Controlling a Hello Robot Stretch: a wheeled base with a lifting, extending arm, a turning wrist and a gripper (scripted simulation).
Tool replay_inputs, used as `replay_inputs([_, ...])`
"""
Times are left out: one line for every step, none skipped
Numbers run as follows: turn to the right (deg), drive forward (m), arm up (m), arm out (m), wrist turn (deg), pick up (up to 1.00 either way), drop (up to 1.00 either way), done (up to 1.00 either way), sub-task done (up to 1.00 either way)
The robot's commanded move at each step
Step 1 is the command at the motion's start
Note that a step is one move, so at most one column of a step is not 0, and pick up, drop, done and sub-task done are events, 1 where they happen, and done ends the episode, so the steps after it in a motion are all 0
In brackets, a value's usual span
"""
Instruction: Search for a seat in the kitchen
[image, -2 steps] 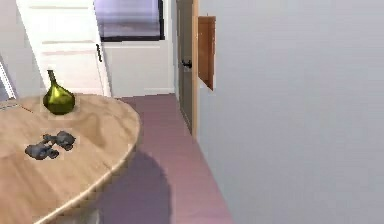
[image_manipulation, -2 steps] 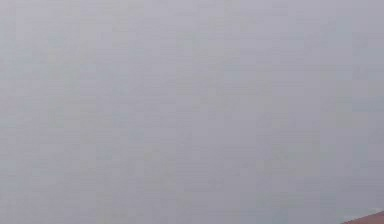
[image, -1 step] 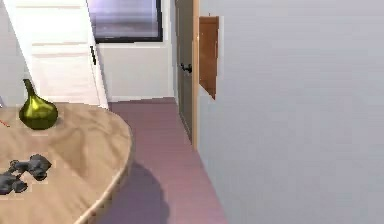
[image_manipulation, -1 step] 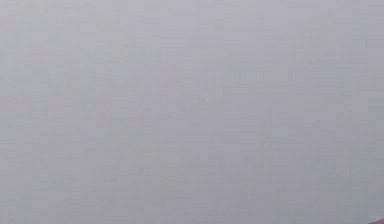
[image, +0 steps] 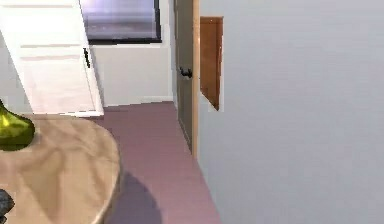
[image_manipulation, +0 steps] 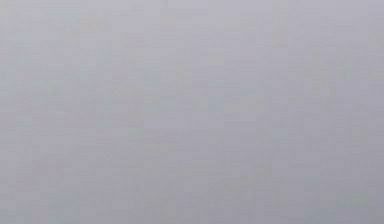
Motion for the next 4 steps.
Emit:
replay_inputs([18.0, 0.0, 0.0, 0.0, 0.0, 0.0, 0.0, 0.0, 0.0])
replay_inputs([0.0, 0.5, 0.0, 0.0, 0.0, 0.0, 0.0, 0.0, 0.0])
replay_inputs([-36.0, 0.0, 0.0, 0.0, 0.0, 0.0, 0.0, 0.0, 0.0])
replay_inputs([0.0, 0.9, 0.0, 0.0, 0.0, 0.0, 0.0, 0.0, 0.0])
